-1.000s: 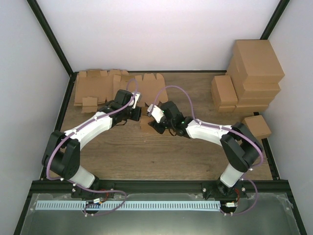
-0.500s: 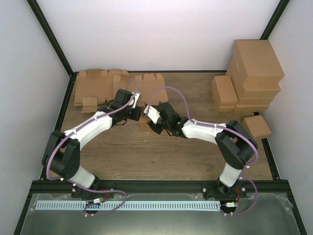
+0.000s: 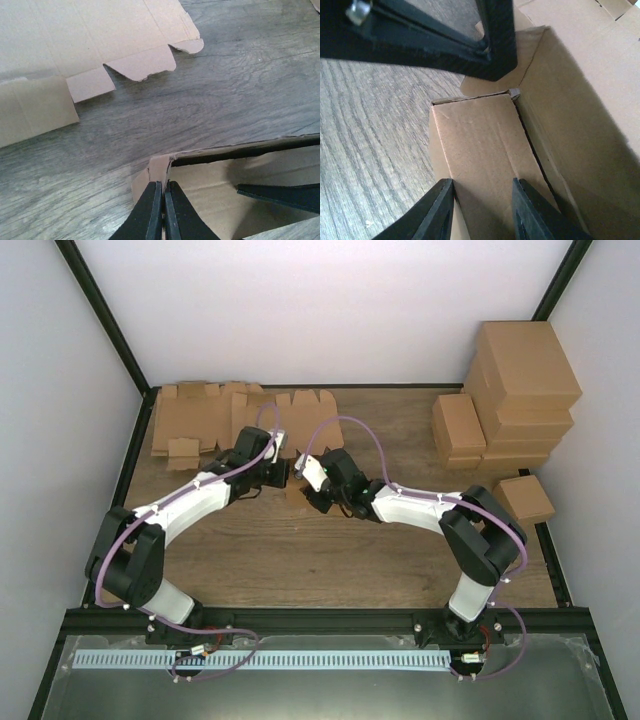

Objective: Fold the paper box

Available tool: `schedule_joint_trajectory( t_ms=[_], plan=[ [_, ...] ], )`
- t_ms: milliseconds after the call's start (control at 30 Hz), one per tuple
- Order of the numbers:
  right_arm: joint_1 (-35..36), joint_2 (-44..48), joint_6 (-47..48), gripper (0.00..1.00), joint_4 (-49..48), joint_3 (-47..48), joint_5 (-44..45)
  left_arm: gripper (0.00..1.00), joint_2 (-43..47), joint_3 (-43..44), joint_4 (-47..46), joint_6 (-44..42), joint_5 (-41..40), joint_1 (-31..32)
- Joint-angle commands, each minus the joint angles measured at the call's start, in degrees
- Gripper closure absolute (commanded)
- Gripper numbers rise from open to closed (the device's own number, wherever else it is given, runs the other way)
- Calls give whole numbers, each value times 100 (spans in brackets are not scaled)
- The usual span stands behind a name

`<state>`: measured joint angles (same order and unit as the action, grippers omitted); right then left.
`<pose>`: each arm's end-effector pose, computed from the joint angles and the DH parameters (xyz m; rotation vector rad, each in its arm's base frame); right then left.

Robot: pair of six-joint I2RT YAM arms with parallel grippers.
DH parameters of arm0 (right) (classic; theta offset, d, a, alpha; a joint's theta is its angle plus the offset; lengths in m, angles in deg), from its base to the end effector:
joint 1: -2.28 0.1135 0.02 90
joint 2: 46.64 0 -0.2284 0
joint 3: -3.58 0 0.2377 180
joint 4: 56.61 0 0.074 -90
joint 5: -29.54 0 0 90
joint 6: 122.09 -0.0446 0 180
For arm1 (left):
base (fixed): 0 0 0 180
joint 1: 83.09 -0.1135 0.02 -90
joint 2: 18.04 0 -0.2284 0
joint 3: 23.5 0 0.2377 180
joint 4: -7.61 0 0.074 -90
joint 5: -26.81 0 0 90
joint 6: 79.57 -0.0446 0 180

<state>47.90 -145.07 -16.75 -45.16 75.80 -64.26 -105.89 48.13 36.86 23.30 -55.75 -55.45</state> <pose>0.2501 0.2598 0.1620 -1.1732 1.9210 0.3609 0.2831 -0.1548 0.1911 0.3735 2.3825 -0.4888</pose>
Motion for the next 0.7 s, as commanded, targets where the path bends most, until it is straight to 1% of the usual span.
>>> schedule_joint_trajectory(
  t_ms=[0,167,367,500,667],
  plan=[
    [51,11,-101,67,-25,-34,34,96,5,-296,50,163,-62,163],
    [55,59,-98,67,-2,-48,8,96,68,-404,17,119,-296,261],
    [60,143,-83,67,20,-73,24,96,164,-435,188,9,-514,286],
    [60,149,-83,67,56,-48,54,96,269,-512,235,11,-482,301],
    [117,237,-125,65,100,-48,61,96,338,-787,57,156,-400,376]
  ],
)
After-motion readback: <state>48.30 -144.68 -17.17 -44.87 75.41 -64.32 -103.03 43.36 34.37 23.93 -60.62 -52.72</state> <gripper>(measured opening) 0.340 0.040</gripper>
